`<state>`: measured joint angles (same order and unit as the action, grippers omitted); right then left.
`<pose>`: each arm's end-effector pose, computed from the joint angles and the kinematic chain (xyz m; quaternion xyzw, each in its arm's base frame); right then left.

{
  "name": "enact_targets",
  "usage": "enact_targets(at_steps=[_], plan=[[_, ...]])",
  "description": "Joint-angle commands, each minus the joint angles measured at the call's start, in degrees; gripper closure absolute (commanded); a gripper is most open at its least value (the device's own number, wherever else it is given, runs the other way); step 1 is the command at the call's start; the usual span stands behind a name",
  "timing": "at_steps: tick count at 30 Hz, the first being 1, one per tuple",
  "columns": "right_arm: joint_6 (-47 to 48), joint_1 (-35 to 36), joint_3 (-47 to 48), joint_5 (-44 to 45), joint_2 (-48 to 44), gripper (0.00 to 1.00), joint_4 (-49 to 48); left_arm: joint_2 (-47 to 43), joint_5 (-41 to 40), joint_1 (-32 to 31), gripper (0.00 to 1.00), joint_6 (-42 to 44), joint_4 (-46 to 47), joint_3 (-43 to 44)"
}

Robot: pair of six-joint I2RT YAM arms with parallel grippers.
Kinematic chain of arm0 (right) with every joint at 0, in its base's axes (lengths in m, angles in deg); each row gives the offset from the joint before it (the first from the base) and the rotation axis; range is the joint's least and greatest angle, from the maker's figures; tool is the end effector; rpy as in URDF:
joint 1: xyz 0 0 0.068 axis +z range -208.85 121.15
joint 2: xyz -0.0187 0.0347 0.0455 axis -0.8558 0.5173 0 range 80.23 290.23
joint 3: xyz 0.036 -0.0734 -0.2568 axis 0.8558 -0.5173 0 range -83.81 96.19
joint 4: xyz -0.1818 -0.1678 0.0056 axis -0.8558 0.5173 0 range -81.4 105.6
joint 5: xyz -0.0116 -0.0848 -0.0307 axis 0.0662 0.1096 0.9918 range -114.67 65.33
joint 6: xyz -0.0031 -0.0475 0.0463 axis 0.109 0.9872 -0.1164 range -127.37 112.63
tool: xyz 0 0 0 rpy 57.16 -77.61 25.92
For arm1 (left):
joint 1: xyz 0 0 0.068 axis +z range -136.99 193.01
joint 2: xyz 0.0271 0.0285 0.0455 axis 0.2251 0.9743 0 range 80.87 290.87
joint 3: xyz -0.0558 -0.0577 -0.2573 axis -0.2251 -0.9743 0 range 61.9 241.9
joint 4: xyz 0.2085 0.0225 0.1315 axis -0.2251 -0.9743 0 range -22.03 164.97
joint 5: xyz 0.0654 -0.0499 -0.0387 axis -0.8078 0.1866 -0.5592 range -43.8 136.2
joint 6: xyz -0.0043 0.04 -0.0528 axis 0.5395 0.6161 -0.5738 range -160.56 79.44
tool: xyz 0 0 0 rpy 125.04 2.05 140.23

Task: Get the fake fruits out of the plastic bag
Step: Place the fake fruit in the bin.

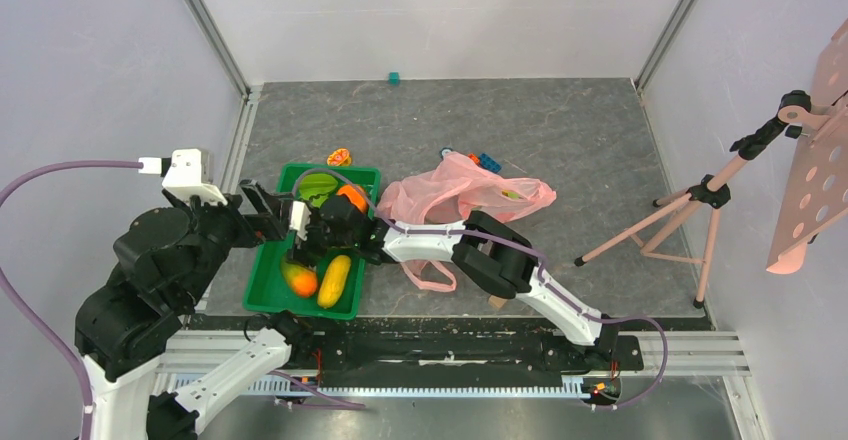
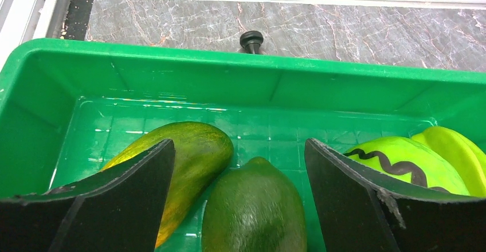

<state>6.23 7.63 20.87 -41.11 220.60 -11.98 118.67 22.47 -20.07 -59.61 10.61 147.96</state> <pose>0.2108 0.5219 0.1618 -0.5721 0.5456 0.3696 0.4883 0.0450 -0.0040 0.4510 -0.0272 0.7913 -0.1109 0.6006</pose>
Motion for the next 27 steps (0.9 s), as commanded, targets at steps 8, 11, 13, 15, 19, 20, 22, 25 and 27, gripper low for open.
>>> enact_targets(at_steps=[8, 11, 13, 15, 19, 20, 22, 25, 27], plan=[[-1.1, -0.3, -4.2, -1.2, -7.4, 0.11, -5.1, -0.1, -0.7, 0.2, 0.0, 2.0, 0.9, -0.1], [-2.8, -0.3, -7.9, -2.2, -11.4, 0.11, -8.2, -0.3, -1.0, 0.2, 0.0, 1.7, 0.9, 0.2], [-3.8, -0.4, -9.6, -2.9, -13.3, 0.1, -9.7, -0.2, -1.1, 0.3, 0.0, 1.9, 0.8, 0.8], [-4.7, -0.4, -11.0, -3.5, -15.0, 0.1, -10.9, -0.2, -1.1, 0.2, 0.0, 1.8, 0.6, 1.4], [-6.8, -0.4, -13.6, -4.6, -18.0, 0.1, -12.9, -0.3, -1.5, 0.2, 0.0, 1.6, 0.1, 2.4], [-7.2, -0.3, -14.5, -4.8, -19.2, 0.1, -13.4, -0.3, -1.6, 0.2, 0.0, 1.5, 0.1, 2.5], [-7.5, -0.4, -17.3, -4.7, -22.1, 0.1, -14.9, -0.7, -1.7, 0.2, 0.0, 1.0, 0.1, 2.8], [-8.7, -0.7, -24.4, -2.2, -28.5, 0.1, -19.3, -1.9, -1.2, 0.2, 0.0, 0.5, 1.9, 3.2], [-10.3, -1.3, -30.1, 0.8, -33.4, 0.1, -21.7, -1.7, -1.1, 0.2, 0.0, 0.2, 2.5, 3.6]])
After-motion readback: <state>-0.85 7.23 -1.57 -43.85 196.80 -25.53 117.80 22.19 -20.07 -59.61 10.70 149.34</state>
